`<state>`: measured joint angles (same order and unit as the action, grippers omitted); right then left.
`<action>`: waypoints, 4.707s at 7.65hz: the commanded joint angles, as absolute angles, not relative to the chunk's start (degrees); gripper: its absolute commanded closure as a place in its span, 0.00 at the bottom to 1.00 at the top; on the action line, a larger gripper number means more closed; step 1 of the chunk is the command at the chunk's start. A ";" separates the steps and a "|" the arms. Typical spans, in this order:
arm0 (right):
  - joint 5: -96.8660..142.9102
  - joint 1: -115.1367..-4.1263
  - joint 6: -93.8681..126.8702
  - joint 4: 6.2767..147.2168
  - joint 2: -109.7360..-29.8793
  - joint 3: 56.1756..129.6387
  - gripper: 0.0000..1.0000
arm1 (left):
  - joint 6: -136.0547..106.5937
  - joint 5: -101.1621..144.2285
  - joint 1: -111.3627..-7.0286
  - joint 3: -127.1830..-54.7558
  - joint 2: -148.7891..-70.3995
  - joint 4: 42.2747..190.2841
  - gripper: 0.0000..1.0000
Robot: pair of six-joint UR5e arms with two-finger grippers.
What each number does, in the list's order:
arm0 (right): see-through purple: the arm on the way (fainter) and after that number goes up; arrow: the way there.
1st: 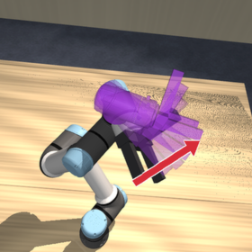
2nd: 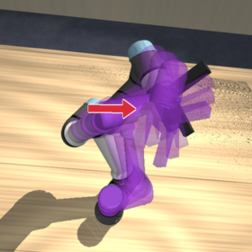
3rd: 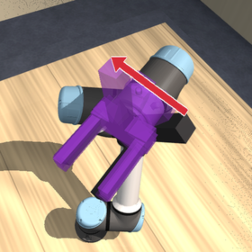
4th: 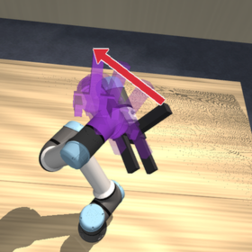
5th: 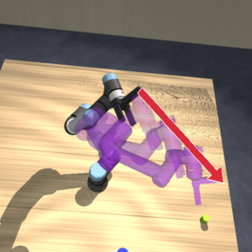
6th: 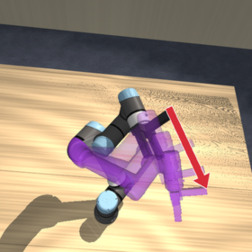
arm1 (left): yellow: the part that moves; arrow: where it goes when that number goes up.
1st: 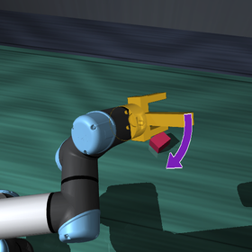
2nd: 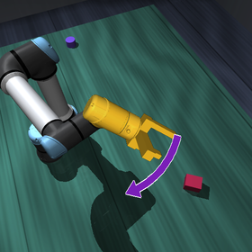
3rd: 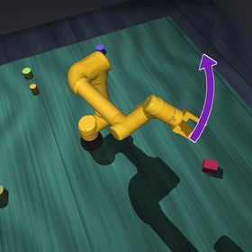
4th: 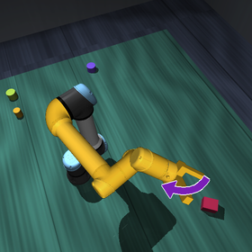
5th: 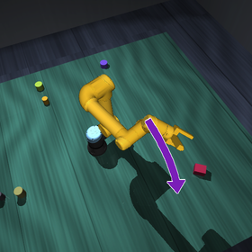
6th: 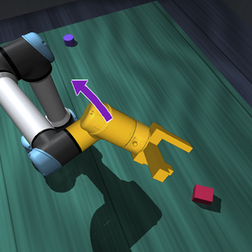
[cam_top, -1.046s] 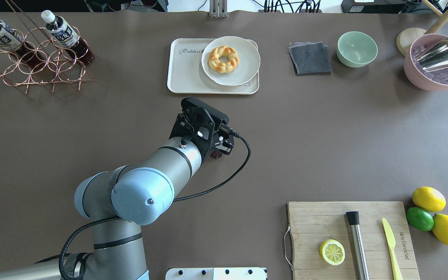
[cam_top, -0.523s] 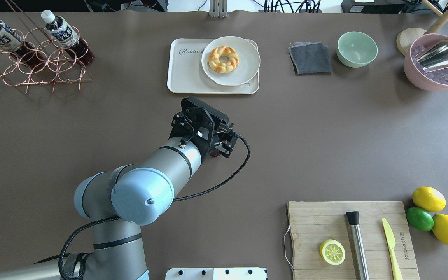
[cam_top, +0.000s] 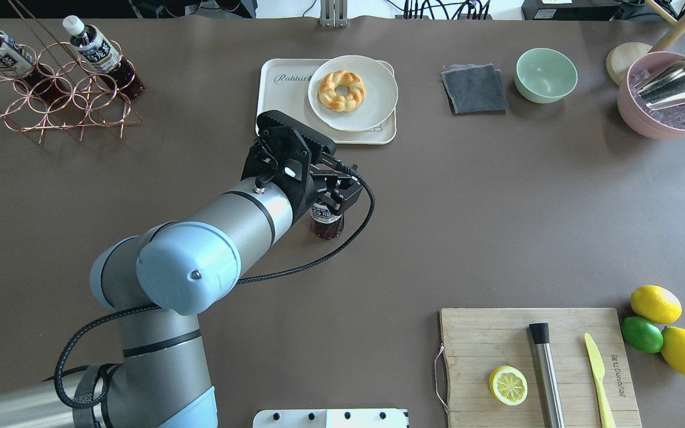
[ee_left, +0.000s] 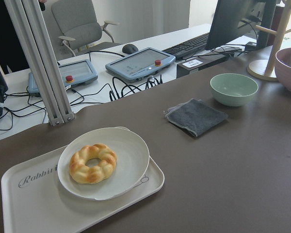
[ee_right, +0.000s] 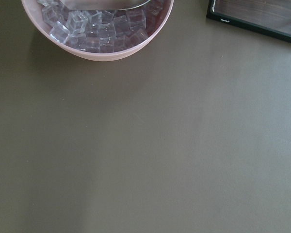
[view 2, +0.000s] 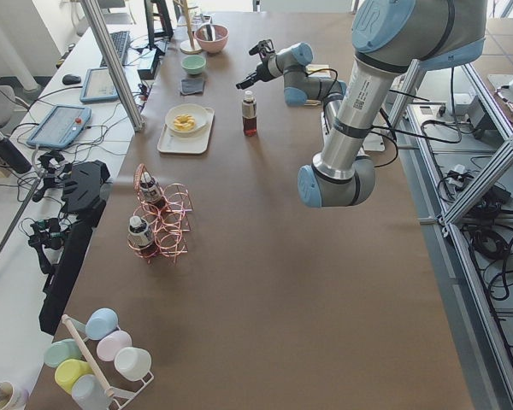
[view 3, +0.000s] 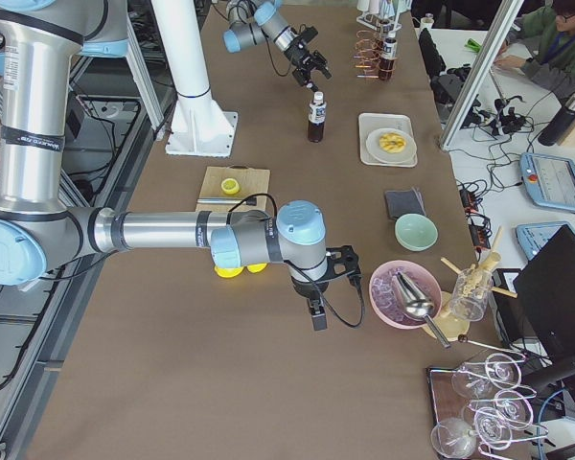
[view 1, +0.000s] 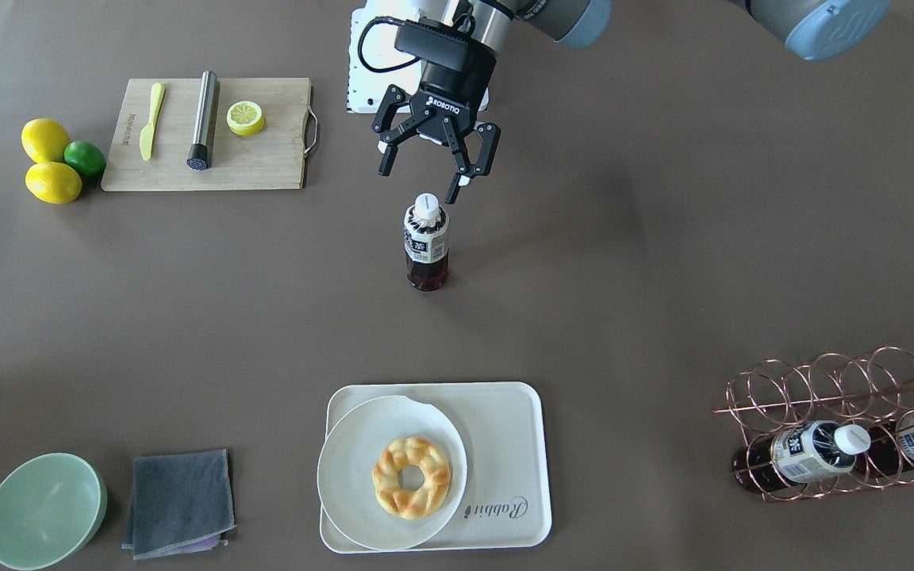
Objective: Place tea on tray
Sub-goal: 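Open the left gripper and withdraw the left arm to the rack corner, then move the right gripper over the standing tea bottle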
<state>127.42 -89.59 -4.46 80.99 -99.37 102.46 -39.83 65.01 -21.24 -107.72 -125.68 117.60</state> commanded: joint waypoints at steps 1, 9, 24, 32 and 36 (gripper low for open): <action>127.44 -89.65 -4.39 81.04 -99.05 102.48 0.00 | -39.55 80.79 -32.73 -108.98 -119.91 117.51 0.03; 129.64 -89.65 -4.66 81.04 -99.41 102.39 0.00 | -15.15 130.21 -71.86 -100.75 -94.74 111.30 0.02; 128.60 -73.71 29.61 80.95 -87.41 108.88 0.00 | 3.08 133.94 -85.69 -98.96 -90.79 84.46 0.02; 101.64 -36.87 66.13 82.78 -62.16 118.64 0.00 | 2.90 134.30 -85.17 -98.88 -91.85 84.81 0.02; 85.44 -22.07 67.76 104.50 -42.04 113.59 0.00 | 2.90 134.38 -85.08 -98.44 -91.76 84.81 0.02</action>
<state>89.53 -26.10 66.98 98.84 -49.32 117.40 2.90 134.30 -85.12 -98.57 -91.77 84.82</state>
